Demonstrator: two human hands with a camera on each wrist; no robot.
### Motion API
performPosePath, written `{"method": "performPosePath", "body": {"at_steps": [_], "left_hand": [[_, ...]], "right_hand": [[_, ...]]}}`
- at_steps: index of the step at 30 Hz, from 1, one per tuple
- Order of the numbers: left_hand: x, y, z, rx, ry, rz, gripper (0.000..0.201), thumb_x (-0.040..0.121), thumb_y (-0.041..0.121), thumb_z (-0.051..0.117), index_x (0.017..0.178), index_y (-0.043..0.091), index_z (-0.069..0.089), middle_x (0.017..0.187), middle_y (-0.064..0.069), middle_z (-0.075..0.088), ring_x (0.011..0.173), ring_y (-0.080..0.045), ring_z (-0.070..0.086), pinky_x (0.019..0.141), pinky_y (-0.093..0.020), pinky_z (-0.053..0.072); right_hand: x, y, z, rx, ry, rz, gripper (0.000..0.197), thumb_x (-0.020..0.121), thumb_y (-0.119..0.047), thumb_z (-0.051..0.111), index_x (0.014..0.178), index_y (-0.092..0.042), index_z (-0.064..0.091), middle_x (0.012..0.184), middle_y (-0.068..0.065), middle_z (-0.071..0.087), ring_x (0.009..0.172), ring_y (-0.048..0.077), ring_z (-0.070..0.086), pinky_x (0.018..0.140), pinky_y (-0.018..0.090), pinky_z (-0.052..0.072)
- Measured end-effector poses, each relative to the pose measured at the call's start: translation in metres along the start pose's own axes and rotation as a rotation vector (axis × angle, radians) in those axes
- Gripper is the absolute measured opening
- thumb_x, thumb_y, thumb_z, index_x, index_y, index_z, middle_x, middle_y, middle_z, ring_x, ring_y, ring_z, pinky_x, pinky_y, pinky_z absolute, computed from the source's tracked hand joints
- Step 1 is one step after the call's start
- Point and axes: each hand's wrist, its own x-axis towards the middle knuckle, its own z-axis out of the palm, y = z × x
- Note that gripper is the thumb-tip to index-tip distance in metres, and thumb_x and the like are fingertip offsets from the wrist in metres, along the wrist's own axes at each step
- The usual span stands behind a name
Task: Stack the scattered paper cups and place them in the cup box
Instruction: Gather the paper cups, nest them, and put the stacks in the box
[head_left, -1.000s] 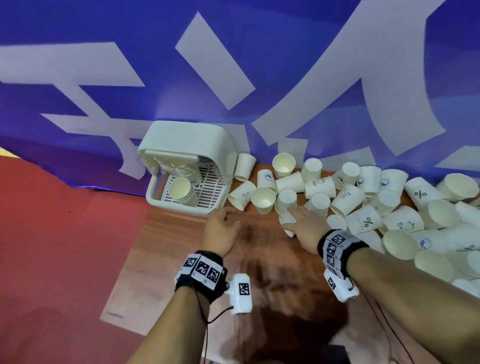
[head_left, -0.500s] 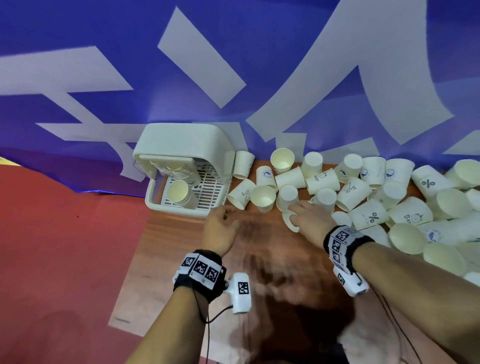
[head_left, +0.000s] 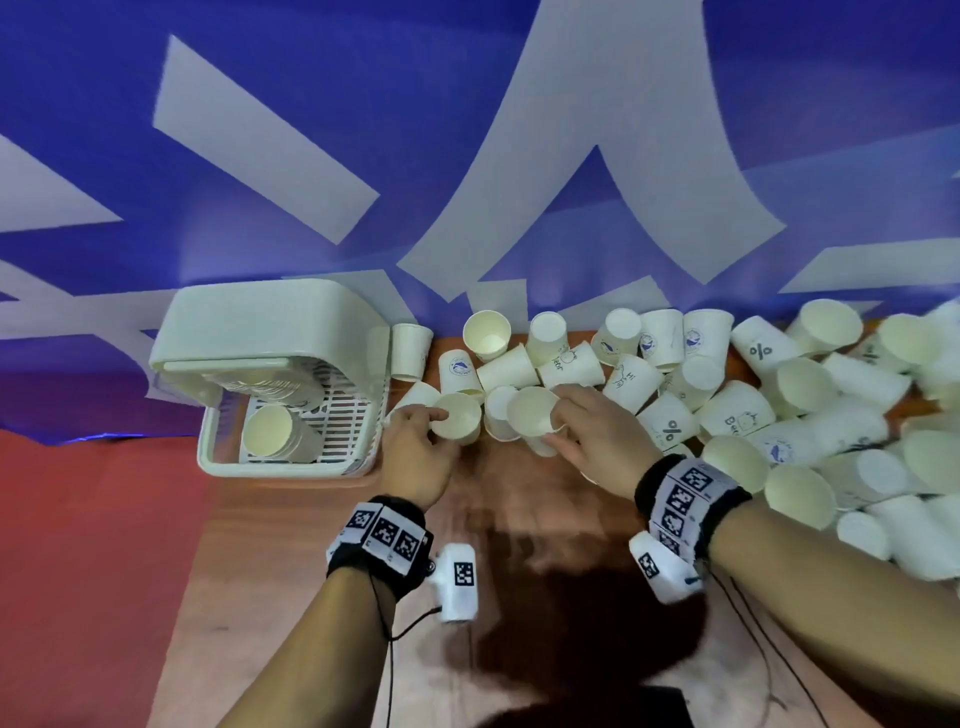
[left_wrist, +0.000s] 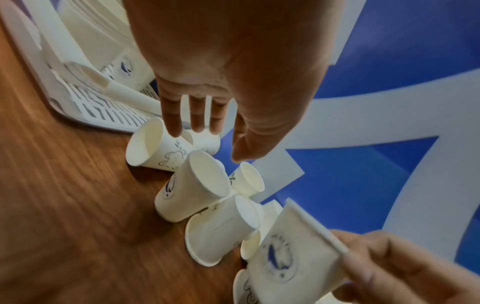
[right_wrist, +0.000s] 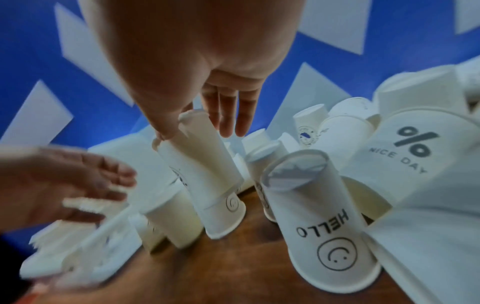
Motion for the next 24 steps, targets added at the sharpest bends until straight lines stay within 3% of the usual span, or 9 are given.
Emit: {"method": "performPosePath", "body": {"at_steps": [2, 5, 7, 10, 13, 18, 20, 24], "left_hand": [[0.008, 0.005, 0.008, 0.044, -0.015, 0.016, 0.043, 0.074, 0.027, 0.077, 0.114, 0.017, 0.065, 0.129, -0.010, 0.048, 0.121, -0.028, 0.046, 0.108, -0.038, 0.036], [0.018, 0.010, 0.021, 0.133, -0.010, -0.018, 0.049, 0.074, 0.035, 0.079, 0.118, 0.018, 0.064, 0.140, -0.010, 0.043, 0.127, -0.030, 0.041, 0.109, -0.036, 0.032], [0.022, 0.012, 0.027, 0.190, -0.031, -0.042, 0.051, 0.074, 0.038, 0.078, 0.120, 0.022, 0.062, 0.144, -0.008, 0.039, 0.130, -0.031, 0.038, 0.108, -0.038, 0.032], [0.024, 0.015, 0.035, 0.259, -0.068, -0.049, 0.051, 0.075, 0.036, 0.076, 0.121, 0.022, 0.059, 0.144, -0.006, 0.038, 0.128, -0.032, 0.036, 0.102, -0.039, 0.035], [0.026, 0.018, 0.041, 0.310, -0.069, -0.051, 0.051, 0.074, 0.035, 0.076, 0.120, 0.021, 0.059, 0.142, -0.006, 0.038, 0.125, -0.032, 0.037, 0.099, -0.040, 0.038], [0.026, 0.016, 0.053, 0.306, -0.074, -0.045, 0.043, 0.078, 0.034, 0.074, 0.117, 0.021, 0.062, 0.139, -0.009, 0.041, 0.122, -0.034, 0.039, 0.104, -0.041, 0.036], [0.024, 0.016, 0.055, 0.288, -0.069, -0.044, 0.039, 0.081, 0.034, 0.072, 0.116, 0.021, 0.063, 0.138, -0.009, 0.043, 0.123, -0.034, 0.040, 0.105, -0.041, 0.037], [0.019, 0.016, 0.051, 0.212, -0.062, -0.042, 0.033, 0.083, 0.036, 0.070, 0.112, 0.021, 0.064, 0.132, -0.008, 0.046, 0.119, -0.033, 0.043, 0.102, -0.041, 0.040]], "right_hand": [[0.001, 0.004, -0.006, 0.124, 0.021, 0.151, 0.023, 0.091, -0.034, 0.063, 0.086, -0.014, 0.055, 0.113, 0.002, 0.058, 0.096, 0.024, 0.055, 0.077, 0.039, 0.047], [0.003, 0.008, -0.015, 0.314, 0.094, 0.340, 0.025, 0.089, -0.030, 0.068, 0.080, -0.017, 0.049, 0.092, -0.001, 0.055, 0.085, 0.019, 0.052, 0.072, 0.032, 0.039], [0.005, 0.010, -0.020, 0.439, 0.163, 0.454, 0.029, 0.087, -0.028, 0.071, 0.077, -0.012, 0.049, 0.085, 0.005, 0.056, 0.087, 0.021, 0.053, 0.072, 0.033, 0.038], [0.007, 0.015, -0.025, 0.613, 0.248, 0.588, 0.036, 0.084, -0.027, 0.076, 0.074, -0.005, 0.048, 0.091, 0.014, 0.063, 0.099, 0.022, 0.055, 0.082, 0.031, 0.042], [0.008, 0.024, -0.026, 0.682, 0.295, 0.622, 0.045, 0.081, -0.030, 0.077, 0.067, -0.006, 0.042, 0.086, 0.017, 0.060, 0.087, 0.029, 0.057, 0.076, 0.037, 0.046], [0.007, 0.035, -0.028, 0.667, 0.324, 0.639, 0.047, 0.081, -0.027, 0.078, 0.061, -0.009, 0.039, 0.104, 0.011, 0.066, 0.103, 0.016, 0.061, 0.088, 0.033, 0.045], [0.005, 0.036, -0.029, 0.659, 0.337, 0.619, 0.047, 0.081, -0.025, 0.078, 0.061, -0.008, 0.038, 0.104, 0.017, 0.065, 0.101, 0.022, 0.061, 0.086, 0.035, 0.045], [0.000, 0.036, -0.031, 0.662, 0.342, 0.598, 0.047, 0.081, -0.020, 0.079, 0.062, -0.003, 0.039, 0.103, 0.023, 0.064, 0.098, 0.031, 0.059, 0.079, 0.028, 0.042]]}}
